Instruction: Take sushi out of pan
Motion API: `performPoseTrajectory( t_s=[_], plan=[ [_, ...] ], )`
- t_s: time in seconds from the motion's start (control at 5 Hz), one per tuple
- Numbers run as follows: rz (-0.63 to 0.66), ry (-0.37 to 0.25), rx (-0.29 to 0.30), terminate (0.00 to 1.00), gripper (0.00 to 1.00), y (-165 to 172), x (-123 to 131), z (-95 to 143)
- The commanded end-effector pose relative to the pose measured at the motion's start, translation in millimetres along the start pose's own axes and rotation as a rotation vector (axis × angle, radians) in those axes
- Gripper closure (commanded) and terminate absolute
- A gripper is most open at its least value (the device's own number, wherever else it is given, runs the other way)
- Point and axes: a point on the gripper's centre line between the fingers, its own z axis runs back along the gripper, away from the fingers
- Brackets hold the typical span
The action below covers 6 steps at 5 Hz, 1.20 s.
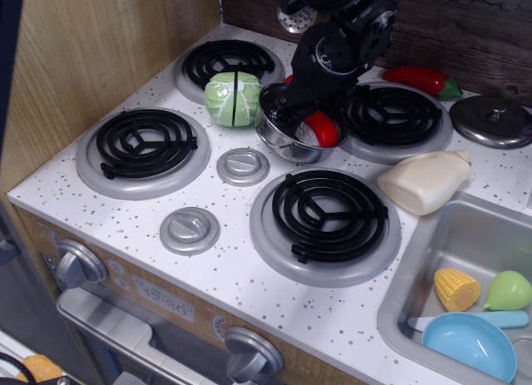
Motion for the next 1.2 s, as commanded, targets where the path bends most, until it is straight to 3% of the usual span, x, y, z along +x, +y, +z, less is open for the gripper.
performPoseTrajectory(
  t_s=[0.0,0.2,0.4,0.6,0.8,1.0],
  plan=[
    [0.004,-0.014,-0.009,0.00,1.00,-8.3,9.5,4.9],
    [0.013,-0.048,0.036,0.00,1.00,-6.8,11.2,3.4],
    [0.018,-0.074,0.103,0.00,1.00,15.7,13.0,60.3],
    [0.043,-0.087,0.137,0.00,1.00,14.7,18.7,99.5],
    [0.079,0.065,0.127,0.00,1.00,24.3,0.7,125.5],
    [0.075,0.266,0.076,0.00,1.00,27.3,-28.8,126.4]
  ],
)
